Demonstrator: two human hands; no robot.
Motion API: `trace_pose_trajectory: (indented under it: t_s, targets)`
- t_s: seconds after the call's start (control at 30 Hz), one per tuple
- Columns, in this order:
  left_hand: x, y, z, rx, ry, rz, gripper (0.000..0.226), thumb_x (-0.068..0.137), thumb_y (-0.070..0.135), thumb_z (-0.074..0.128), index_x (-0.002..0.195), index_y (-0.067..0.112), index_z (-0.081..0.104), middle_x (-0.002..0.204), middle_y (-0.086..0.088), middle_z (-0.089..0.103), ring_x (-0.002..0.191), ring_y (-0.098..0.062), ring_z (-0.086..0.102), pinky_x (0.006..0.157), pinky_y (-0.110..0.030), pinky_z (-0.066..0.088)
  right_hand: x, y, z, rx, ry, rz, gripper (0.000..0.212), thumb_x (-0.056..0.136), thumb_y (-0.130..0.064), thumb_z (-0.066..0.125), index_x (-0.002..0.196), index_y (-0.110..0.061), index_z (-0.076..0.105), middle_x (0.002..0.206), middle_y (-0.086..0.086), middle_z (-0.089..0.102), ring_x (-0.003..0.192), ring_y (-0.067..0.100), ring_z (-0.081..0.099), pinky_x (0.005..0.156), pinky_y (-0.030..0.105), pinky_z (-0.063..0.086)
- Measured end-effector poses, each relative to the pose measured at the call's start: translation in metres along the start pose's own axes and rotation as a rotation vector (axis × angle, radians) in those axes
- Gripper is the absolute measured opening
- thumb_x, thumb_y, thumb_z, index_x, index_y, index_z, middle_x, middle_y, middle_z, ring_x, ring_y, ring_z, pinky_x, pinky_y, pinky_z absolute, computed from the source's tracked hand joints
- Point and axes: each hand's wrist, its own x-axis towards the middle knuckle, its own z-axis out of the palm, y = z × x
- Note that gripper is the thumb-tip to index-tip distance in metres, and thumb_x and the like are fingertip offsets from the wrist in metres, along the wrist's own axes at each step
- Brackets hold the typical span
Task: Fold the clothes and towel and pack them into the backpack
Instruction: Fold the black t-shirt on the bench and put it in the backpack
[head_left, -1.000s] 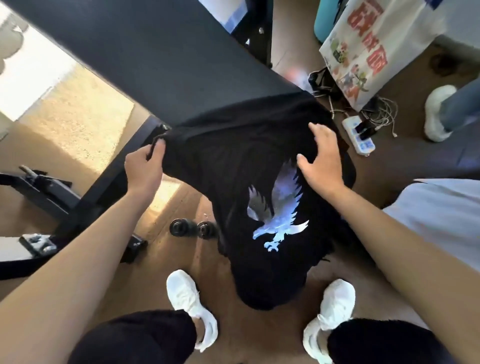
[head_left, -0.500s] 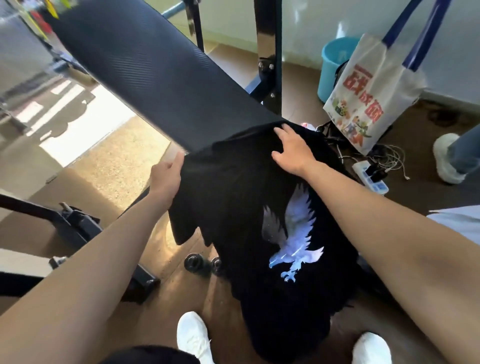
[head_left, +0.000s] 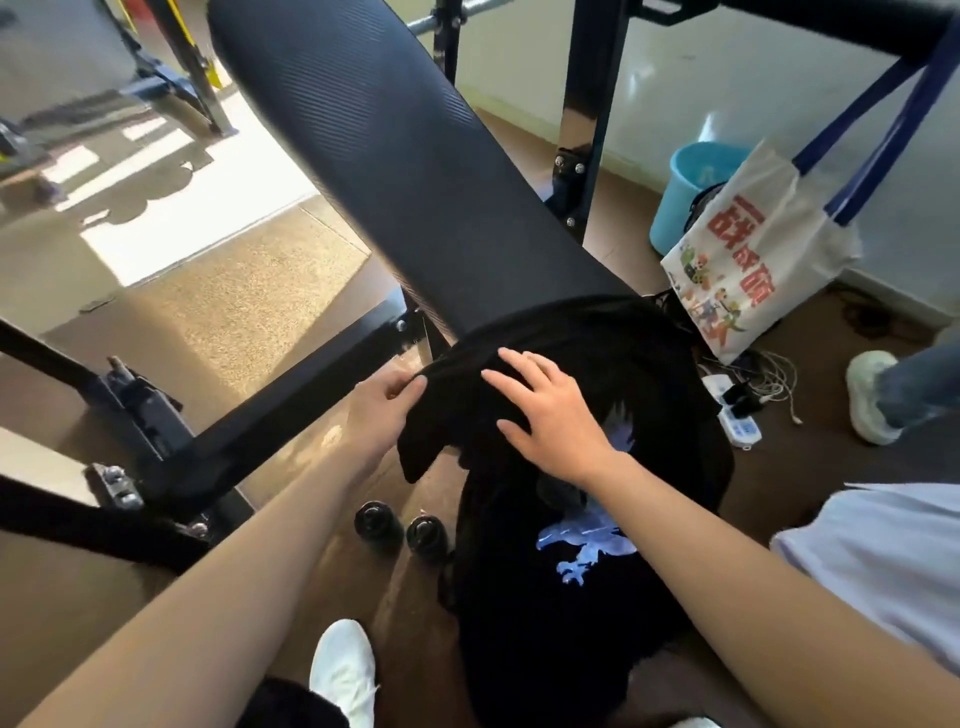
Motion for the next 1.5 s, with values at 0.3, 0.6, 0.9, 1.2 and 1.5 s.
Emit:
trace_pose_trajectory:
  t_s: [0.3,0.6,0.9,1.2,1.5]
  targets:
    - [-0.009,0.003,0.001,-0.209,0.088,0.101,0.013,0.101,0.023,0.063,0.099,0.025,0.075,0.099,0.001,0.073,0.098,-0.014,0.068,0.078,-0.018,0.051,0.088,0.010,-0.017,0.009,-0.168,0.214,0.083,0.096,-0.057,0.054,0.162,-0.029,0.012,0.170,-0.008,-0.011,0.156,0.023,-0.012,0.122,0.063,0.010]
    - [-0.001,-0.009,0.015,-0.091,-0.088,0.033,0.064,0.085,0.037,0.081,0.142,0.024,0.053,0.130,0.002,0.058,0.115,-0.014,0.057,0.082,-0.018,0.054,0.124,0.004,-0.025,0.058,-0.089,0.289,0.086,0.093,-0.059,0.058,0.161,-0.028,0.016,0.171,-0.005,-0.001,0.157,0.025,-0.006,0.121,0.065,0.014]
    - [0.028,-0.021,0.039,-0.057,0.092,-0.086,0.029,0.095,0.026,0.070,0.123,0.021,0.064,0.114,-0.002,0.070,0.107,-0.022,0.067,0.100,-0.045,0.055,0.126,0.003,-0.023,0.028,-0.137,0.303,0.128,0.065,-0.071,0.080,0.162,-0.027,0.009,0.171,-0.005,-0.006,0.157,0.029,-0.007,0.116,0.072,0.017]
    - [0.031,-0.009,-0.007,-0.110,0.336,-0.060,0.029,0.102,0.035,0.058,0.101,0.006,0.061,0.089,0.002,0.058,0.078,-0.011,0.054,0.064,-0.018,0.038,0.128,-0.011,-0.013,-0.019,-0.075,0.364,0.122,0.070,-0.070,0.076,0.161,-0.023,0.010,0.171,-0.003,-0.006,0.157,0.031,-0.005,0.117,0.071,0.017]
    - [0.014,-0.005,-0.056,0.446,0.289,0.092,0.042,0.097,0.053,0.060,0.113,0.015,0.068,0.110,-0.003,0.071,0.103,-0.027,0.067,0.079,-0.037,0.048,0.138,-0.013,-0.038,0.049,-0.131,0.487,0.116,0.072,-0.083,0.063,0.161,-0.027,0.013,0.171,0.000,-0.001,0.157,0.028,0.003,0.120,0.064,0.021]
